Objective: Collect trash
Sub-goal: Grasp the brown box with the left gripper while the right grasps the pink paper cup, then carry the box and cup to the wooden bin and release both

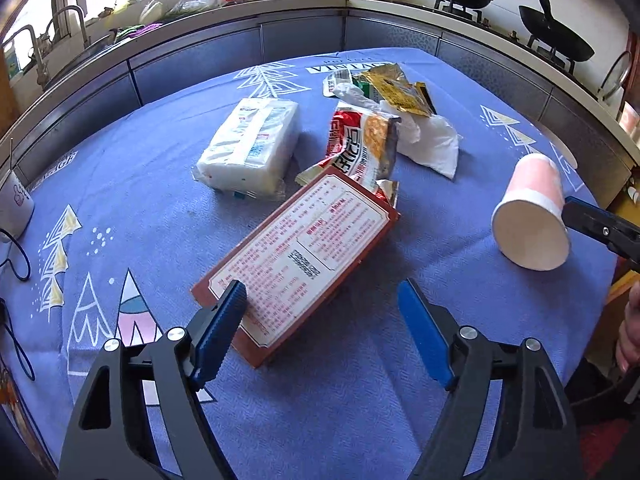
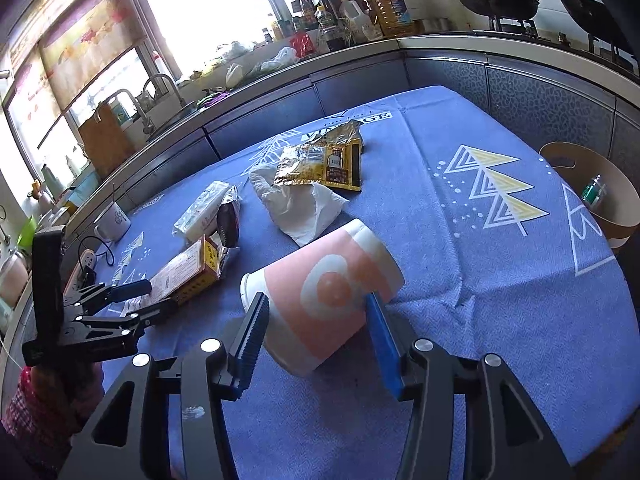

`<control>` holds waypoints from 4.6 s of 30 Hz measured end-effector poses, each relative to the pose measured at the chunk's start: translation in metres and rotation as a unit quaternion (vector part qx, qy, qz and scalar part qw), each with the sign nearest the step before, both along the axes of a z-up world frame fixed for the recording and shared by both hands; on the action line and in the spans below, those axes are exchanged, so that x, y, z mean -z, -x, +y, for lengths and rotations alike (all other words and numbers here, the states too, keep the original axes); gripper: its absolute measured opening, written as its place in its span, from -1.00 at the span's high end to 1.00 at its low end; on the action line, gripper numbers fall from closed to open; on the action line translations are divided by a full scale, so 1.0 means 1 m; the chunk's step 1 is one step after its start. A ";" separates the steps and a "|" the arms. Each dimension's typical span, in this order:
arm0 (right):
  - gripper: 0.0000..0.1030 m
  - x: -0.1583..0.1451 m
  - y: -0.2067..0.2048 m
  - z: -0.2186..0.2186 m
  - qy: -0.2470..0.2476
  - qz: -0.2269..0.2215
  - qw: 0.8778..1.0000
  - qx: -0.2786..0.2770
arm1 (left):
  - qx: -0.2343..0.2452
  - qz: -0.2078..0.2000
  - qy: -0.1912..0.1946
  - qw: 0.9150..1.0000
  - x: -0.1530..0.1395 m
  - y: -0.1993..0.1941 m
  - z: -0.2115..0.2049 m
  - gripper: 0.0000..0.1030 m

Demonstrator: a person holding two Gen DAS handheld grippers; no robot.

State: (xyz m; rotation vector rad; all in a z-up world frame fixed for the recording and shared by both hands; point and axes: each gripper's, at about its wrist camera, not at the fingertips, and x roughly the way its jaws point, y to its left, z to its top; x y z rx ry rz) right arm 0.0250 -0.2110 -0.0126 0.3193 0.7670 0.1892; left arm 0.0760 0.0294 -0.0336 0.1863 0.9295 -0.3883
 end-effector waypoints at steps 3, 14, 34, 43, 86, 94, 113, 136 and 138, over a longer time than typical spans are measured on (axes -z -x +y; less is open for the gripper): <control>0.01 0.000 0.001 -0.007 -0.005 -0.001 1.000 0.013 | -0.009 -0.016 -0.028 0.999 -0.002 -0.003 -0.001 -0.62; -0.12 0.000 0.017 0.001 0.027 -0.010 1.000 0.007 | 0.043 -0.002 -0.067 0.997 0.011 -0.028 0.001 -0.83; -0.35 0.001 0.016 0.012 0.054 -0.028 0.998 -0.008 | 0.022 0.004 -0.035 0.999 -0.008 0.008 -0.008 -0.50; -0.41 0.007 0.016 -0.018 -0.001 -0.009 1.000 0.020 | 0.029 -0.001 -0.079 0.996 0.000 -0.024 -0.013 -0.80; 0.06 0.034 0.032 0.010 -0.072 0.032 0.987 -0.142 | 0.088 0.074 0.032 0.993 -0.001 0.021 -0.052 -0.12; 0.05 0.029 0.011 -0.094 -0.139 0.001 0.990 0.024 | 0.157 0.054 0.031 0.986 -0.029 -0.008 -0.117 -0.12; -0.09 0.044 -0.035 -0.340 -0.098 0.001 0.948 0.303 | 0.296 0.122 0.044 0.946 -0.031 -0.139 -0.454 -0.13; -0.38 0.026 -0.002 -0.301 -0.133 -0.046 0.954 0.264 | 0.216 0.044 0.046 0.974 -0.034 -0.074 -0.334 -0.50; -0.27 0.022 -0.005 -0.281 -0.133 -0.044 0.960 0.244 | 0.204 0.039 0.054 0.977 -0.038 -0.064 -0.298 -0.50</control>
